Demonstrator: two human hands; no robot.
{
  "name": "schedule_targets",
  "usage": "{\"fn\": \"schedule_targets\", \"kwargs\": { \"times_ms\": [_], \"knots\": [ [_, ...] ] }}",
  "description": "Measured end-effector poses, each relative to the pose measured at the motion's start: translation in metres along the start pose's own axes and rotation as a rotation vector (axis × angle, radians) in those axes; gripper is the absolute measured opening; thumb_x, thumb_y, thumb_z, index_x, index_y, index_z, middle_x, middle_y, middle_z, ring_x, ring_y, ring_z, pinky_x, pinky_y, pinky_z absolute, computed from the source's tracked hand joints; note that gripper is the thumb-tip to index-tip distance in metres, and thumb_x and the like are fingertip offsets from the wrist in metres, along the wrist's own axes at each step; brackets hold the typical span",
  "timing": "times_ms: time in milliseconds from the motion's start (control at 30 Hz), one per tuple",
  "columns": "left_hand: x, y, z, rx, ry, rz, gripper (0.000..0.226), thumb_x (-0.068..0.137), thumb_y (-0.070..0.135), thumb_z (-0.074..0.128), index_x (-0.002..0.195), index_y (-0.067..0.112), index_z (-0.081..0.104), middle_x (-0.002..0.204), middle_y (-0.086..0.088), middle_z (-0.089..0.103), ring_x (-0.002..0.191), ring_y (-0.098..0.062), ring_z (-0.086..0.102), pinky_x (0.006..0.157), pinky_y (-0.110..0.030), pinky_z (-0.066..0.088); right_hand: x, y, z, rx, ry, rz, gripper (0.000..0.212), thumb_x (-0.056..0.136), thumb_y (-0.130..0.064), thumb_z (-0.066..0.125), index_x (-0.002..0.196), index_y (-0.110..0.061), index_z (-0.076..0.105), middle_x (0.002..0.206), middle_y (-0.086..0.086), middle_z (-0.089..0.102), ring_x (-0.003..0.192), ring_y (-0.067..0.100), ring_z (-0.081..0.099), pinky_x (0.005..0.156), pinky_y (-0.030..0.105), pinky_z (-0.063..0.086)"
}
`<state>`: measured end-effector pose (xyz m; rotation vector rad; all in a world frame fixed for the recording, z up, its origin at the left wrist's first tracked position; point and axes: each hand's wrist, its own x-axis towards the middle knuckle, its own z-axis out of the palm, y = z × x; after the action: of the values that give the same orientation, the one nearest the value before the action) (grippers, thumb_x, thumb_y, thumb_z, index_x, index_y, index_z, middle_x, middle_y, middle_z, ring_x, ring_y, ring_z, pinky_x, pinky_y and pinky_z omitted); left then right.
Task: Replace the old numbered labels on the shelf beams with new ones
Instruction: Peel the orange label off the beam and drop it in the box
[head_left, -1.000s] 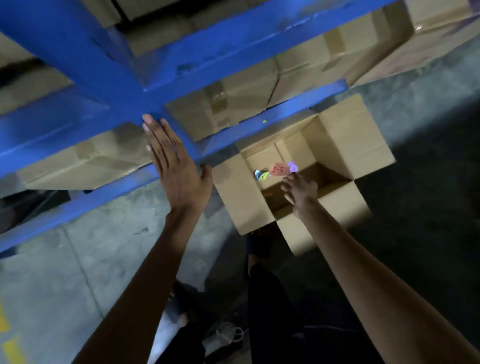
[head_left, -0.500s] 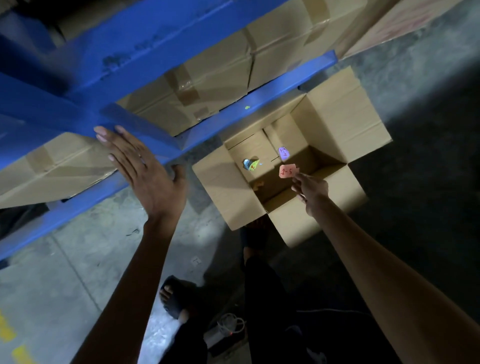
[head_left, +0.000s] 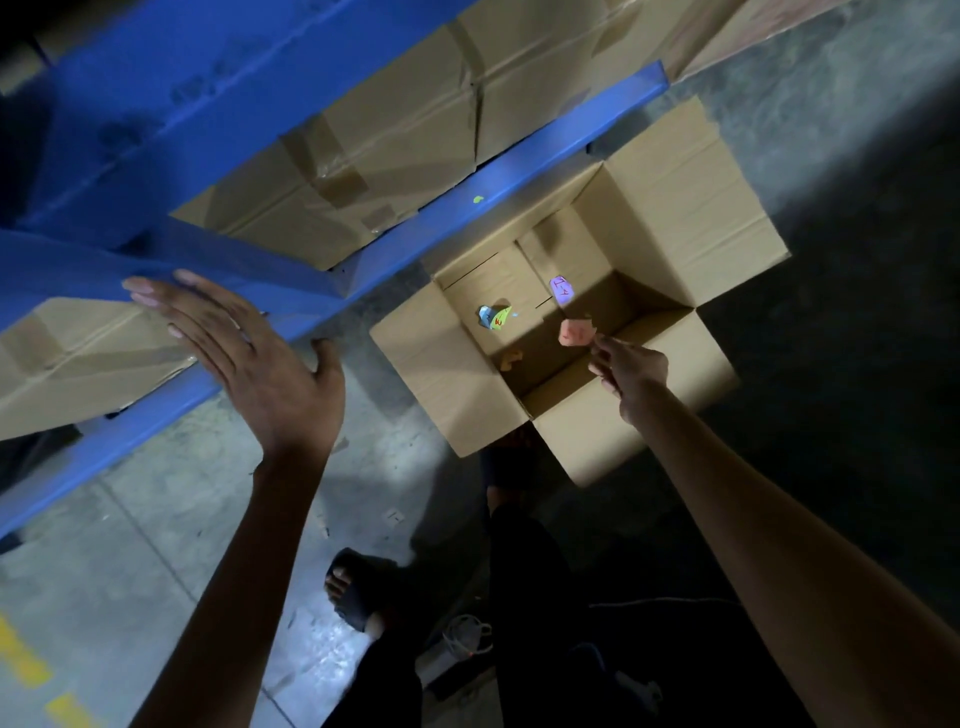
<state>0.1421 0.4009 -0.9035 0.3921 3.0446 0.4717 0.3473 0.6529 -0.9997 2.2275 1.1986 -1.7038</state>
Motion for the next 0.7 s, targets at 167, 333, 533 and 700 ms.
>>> {"fn": "schedule_targets", "kwargs": {
  "times_ms": [167, 333, 533, 700],
  "knots": [
    [-0.001, -0.005, 0.0, 0.028, -0.013, 0.018, 0.105, 0.083, 0.028, 0.066, 0.156, -0.016, 0.004, 0.162, -0.044, 0.002, 0.154, -0.055, 0.003, 0.129, -0.051, 0.004, 0.007, 0.009, -0.005, -0.012, 0.013, 0.06, 0.019, 0.094, -0.026, 0.069, 0.078, -0.015, 0.067, 0.073, 0.0, 0.063, 0.048, 0.002, 0.054, 0.033, 0.013, 0.037],
    [-0.003, -0.004, -0.001, 0.027, 0.013, 0.035, 0.105, 0.083, 0.025, 0.069, 0.155, -0.017, 0.006, 0.161, -0.047, 0.004, 0.152, -0.057, 0.003, 0.128, -0.047, 0.001, 0.009, 0.024, -0.003, -0.091, 0.009, 0.021, 0.029, 0.096, -0.025, 0.063, 0.069, -0.017, 0.066, 0.078, 0.002, 0.069, 0.072, 0.015, 0.063, 0.064, 0.027, 0.05],
    [-0.009, 0.001, -0.008, -0.006, -0.051, 0.02, 0.107, 0.082, 0.026, 0.067, 0.159, -0.01, 0.002, 0.164, -0.041, -0.001, 0.155, -0.053, 0.0, 0.13, -0.055, 0.004, -0.022, 0.037, -0.002, -0.205, -0.025, -0.099, 0.011, 0.092, -0.025, 0.065, 0.085, -0.021, 0.073, 0.102, 0.008, 0.078, 0.092, 0.026, 0.075, 0.058, 0.026, 0.049],
    [-0.031, 0.012, -0.031, -0.037, -0.314, 0.133, 0.103, 0.086, 0.023, 0.069, 0.163, 0.0, 0.006, 0.171, -0.027, -0.007, 0.159, -0.041, -0.007, 0.128, -0.053, 0.005, -0.104, 0.035, -0.021, -0.433, -0.013, -0.288, 0.029, 0.094, -0.025, 0.064, 0.12, -0.014, 0.073, 0.122, 0.008, 0.074, 0.117, 0.03, 0.067, 0.103, 0.036, 0.05]
  ]
}}
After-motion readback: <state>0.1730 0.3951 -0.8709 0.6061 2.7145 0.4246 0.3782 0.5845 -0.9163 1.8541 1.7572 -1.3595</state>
